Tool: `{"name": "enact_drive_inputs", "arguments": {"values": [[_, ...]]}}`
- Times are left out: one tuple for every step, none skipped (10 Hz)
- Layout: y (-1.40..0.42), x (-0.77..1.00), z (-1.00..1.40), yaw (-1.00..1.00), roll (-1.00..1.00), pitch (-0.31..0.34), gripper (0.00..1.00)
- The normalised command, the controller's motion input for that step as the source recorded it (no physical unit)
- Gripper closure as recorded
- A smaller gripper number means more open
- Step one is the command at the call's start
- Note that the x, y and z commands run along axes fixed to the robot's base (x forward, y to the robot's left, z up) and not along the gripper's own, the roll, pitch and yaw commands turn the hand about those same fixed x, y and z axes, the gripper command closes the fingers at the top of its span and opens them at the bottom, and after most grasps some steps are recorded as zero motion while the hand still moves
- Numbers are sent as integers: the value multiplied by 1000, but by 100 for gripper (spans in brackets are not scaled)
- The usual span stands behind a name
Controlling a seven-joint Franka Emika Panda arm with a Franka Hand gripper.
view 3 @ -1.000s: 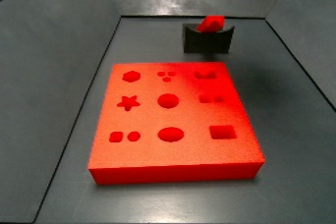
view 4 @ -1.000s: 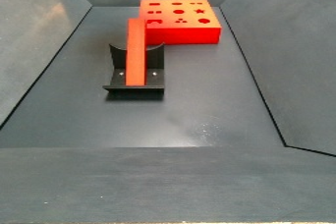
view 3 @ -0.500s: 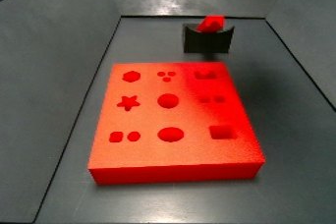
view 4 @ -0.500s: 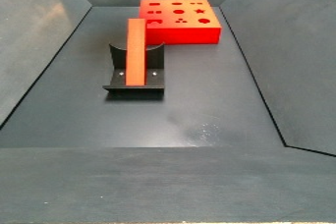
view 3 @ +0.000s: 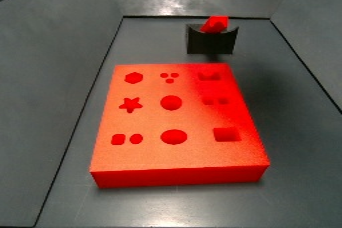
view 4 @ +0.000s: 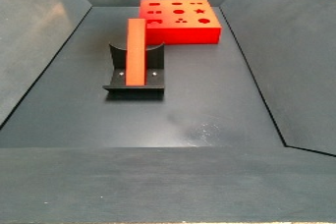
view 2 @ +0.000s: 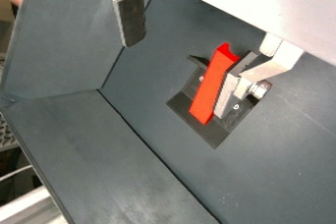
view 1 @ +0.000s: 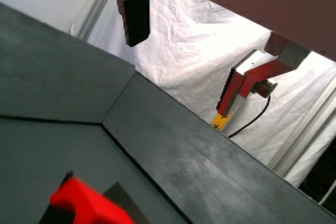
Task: Pick up the arch object. Move up. Place the arch object on the fixture. Regrasp the arch object. Rotate the arch object. Move to above the board. Insert the arch object.
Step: Regrasp the arch object.
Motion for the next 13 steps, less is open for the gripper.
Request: {"name": "enact_drive_inputs", "arguments": {"values": [[40,45,-1000,82,208,-64,0],[32,51,-1000,58,148,-82,0],[30,57,-1000,38,112,-90,0],[29,60,-1000,25,97,-89,0],[28,68,-1000,1,76,-88,0],[26,76,-1000,-15,62,-76,0],[23,84,-1000,-24,59,-66,0],[19,92,-1000,-30,62,-51,0],[11,88,-858,-28,58,-34,0],[6,82,-691,-27,60,-13,0],[0,82,-527,-20,58,3,0],[-2,86,-320,-4,63,21,0],[-3,86,-174,8,62,31,0]]}}
